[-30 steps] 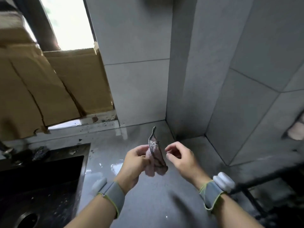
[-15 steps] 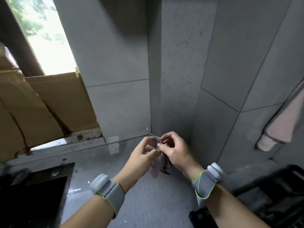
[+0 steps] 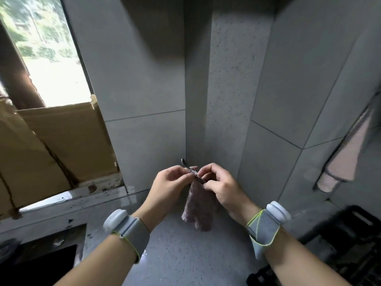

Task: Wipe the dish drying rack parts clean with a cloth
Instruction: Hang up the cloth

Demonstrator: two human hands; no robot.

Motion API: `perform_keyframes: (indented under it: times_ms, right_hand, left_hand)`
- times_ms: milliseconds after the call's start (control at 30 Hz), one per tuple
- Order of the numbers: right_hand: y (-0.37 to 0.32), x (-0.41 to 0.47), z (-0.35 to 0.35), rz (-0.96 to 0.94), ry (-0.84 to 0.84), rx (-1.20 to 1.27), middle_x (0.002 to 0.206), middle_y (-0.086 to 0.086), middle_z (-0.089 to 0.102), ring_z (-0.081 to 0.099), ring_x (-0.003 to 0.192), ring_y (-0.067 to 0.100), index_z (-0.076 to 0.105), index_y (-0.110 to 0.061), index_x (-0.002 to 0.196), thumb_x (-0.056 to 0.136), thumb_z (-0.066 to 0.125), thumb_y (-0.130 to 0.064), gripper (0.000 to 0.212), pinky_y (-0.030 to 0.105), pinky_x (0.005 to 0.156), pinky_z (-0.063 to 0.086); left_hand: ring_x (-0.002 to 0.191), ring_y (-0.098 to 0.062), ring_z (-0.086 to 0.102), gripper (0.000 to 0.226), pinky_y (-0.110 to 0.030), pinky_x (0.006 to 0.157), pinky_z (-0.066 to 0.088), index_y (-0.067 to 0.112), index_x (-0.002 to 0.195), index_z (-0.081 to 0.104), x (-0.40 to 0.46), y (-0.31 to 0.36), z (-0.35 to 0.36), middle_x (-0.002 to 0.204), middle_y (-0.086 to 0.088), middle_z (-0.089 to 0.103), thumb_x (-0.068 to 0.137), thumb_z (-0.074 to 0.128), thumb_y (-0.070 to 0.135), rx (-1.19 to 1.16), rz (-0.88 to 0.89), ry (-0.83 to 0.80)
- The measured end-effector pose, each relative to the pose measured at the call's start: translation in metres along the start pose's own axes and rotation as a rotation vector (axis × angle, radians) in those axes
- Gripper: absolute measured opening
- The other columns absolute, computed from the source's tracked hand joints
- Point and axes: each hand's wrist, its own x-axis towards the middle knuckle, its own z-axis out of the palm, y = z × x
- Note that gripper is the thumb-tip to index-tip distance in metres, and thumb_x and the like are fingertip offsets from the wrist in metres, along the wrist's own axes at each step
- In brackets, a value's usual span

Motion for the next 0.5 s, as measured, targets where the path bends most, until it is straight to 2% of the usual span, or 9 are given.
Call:
perform_keyframes:
  times_ms: [67, 100, 167, 267, 367, 500]
  right_hand:
    - [-0.005, 0.000, 0.002, 0.012, 0.010, 0.021, 0.072, -0.007, 0.061, 0.054, 0.071, 0.007, 0.061, -0.006, 0.094, 0.076, 0.054, -0.004, 0.020, 0.016, 0.062, 0.042]
    - [-0.008, 0.000, 0.003, 0.009, 0.007, 0.008, 0.071, -0.008, 0.059, 0.053, 0.070, 0.006, 0.062, -0.008, 0.094, 0.074, 0.055, -0.010, 0.022, 0.016, 0.062, 0.042]
    - [-0.011, -0.001, 0.002, -0.030, 0.003, -0.072, 0.071, -0.006, 0.054, 0.050, 0.068, 0.005, 0.062, -0.012, 0.093, 0.076, 0.061, -0.024, 0.021, 0.018, 0.062, 0.040]
    - [-0.008, -0.004, 0.001, -0.139, 0.049, -0.197, 0.068, -0.009, 0.052, 0.047, 0.066, 0.006, 0.062, -0.019, 0.089, 0.079, 0.068, -0.036, 0.021, 0.022, 0.063, 0.039]
    - [-0.007, -0.006, -0.001, -0.183, 0.131, -0.199, 0.068, -0.007, 0.055, 0.050, 0.066, 0.007, 0.063, -0.022, 0.085, 0.083, 0.067, -0.037, 0.016, 0.027, 0.066, 0.041]
    - [-0.015, -0.008, -0.011, -0.155, 0.179, -0.077, 0.073, -0.012, 0.063, 0.056, 0.074, 0.003, 0.066, -0.018, 0.082, 0.088, 0.067, -0.023, 0.008, 0.022, 0.071, 0.042]
  left_hand:
    - [0.078, -0.017, 0.063, 0.014, -0.038, 0.077, 0.054, 0.013, 0.075, 0.069, 0.000, 0.003, -0.002, 0.080, -0.010, 0.070, 0.077, 0.080, 0.021, -0.071, 0.022, -0.038]
    - [0.076, -0.019, 0.064, 0.014, -0.038, 0.075, 0.055, 0.011, 0.078, 0.068, 0.000, 0.004, -0.002, 0.079, -0.012, 0.069, 0.079, 0.080, 0.018, -0.102, 0.031, -0.049]
    - [0.073, -0.017, 0.066, 0.009, -0.029, 0.070, 0.055, 0.005, 0.085, 0.067, 0.000, 0.006, -0.003, 0.078, -0.011, 0.071, 0.084, 0.076, 0.003, -0.099, 0.060, -0.034]
    - [0.080, -0.016, 0.069, 0.017, -0.026, 0.074, 0.053, 0.006, 0.094, 0.071, 0.000, 0.006, -0.003, 0.088, -0.013, 0.075, 0.080, 0.080, 0.001, -0.032, 0.103, -0.007]
    - [0.085, -0.018, 0.071, 0.021, -0.029, 0.079, 0.055, 0.006, 0.097, 0.073, -0.002, 0.007, 0.002, 0.091, -0.012, 0.076, 0.078, 0.083, 0.007, -0.027, 0.131, 0.003]
    - [0.085, -0.017, 0.072, 0.019, -0.031, 0.082, 0.056, 0.010, 0.097, 0.076, -0.001, 0.016, 0.014, 0.091, -0.008, 0.077, 0.080, 0.082, 0.010, -0.022, 0.145, -0.018]
